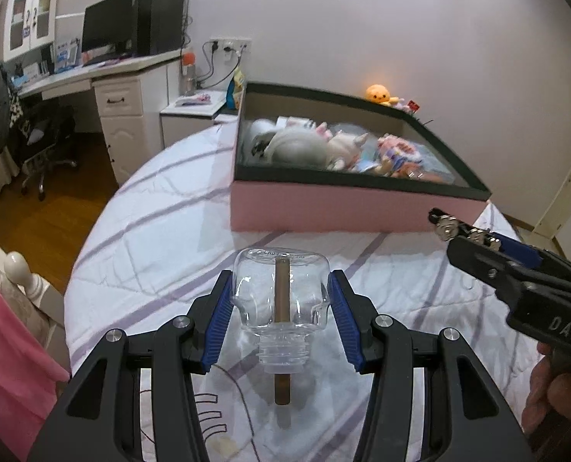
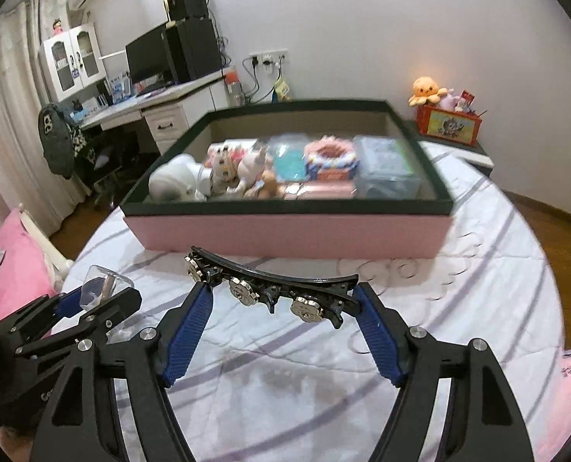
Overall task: Organize rigid objects
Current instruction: 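Carry the glass bottle and hair clip into the pink box and release both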
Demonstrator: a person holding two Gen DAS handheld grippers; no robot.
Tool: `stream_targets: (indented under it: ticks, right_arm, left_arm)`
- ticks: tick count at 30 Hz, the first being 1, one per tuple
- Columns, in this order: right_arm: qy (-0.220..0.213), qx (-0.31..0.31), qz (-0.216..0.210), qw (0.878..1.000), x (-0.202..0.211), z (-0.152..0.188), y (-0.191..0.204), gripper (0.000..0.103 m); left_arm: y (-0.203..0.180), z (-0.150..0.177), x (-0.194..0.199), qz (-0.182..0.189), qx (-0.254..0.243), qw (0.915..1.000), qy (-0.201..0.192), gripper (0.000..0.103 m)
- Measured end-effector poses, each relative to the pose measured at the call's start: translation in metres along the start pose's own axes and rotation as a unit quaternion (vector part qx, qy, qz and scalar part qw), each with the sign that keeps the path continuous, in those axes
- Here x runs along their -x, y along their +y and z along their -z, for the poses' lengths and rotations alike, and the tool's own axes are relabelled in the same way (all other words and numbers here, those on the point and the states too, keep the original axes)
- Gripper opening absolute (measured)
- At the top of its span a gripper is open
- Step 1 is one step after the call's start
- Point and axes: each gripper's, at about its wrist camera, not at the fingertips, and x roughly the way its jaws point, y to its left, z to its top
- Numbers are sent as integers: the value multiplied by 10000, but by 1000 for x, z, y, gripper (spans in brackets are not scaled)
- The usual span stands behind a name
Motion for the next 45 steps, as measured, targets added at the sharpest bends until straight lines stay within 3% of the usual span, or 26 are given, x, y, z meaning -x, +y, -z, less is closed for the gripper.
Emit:
stream_targets:
  ticks: [8,16,21,28,34,45]
  right_arm:
    - [-329,-44,-97,9994,29,-24,-16,76]
    - [-653,22,-35,9979,36,-75,-28,76]
    - [-656,64,-51,9978,15,-120,-32,76]
    - [-248,-21,33,9997,-45,-168,-49,76]
    - [78,-155,29,9998,-87,-180,-62,76]
    - [486,-258,16,9985,-130,-183,-78,77]
  left_arm:
    - [-14,-38,26,178,-242,9988,-381,50]
    - [-18,-113,23,176,-329,9961,-804,50]
    - [-17,-159,-11,167,-268,9970,-700,50]
    - [-23,-202,-80,94,-311,9992,-240,50]
    - [-27,-212,-116,81,-304,9995,6,50]
    - [-29,-215,-147,-105,-389,9988,294,55]
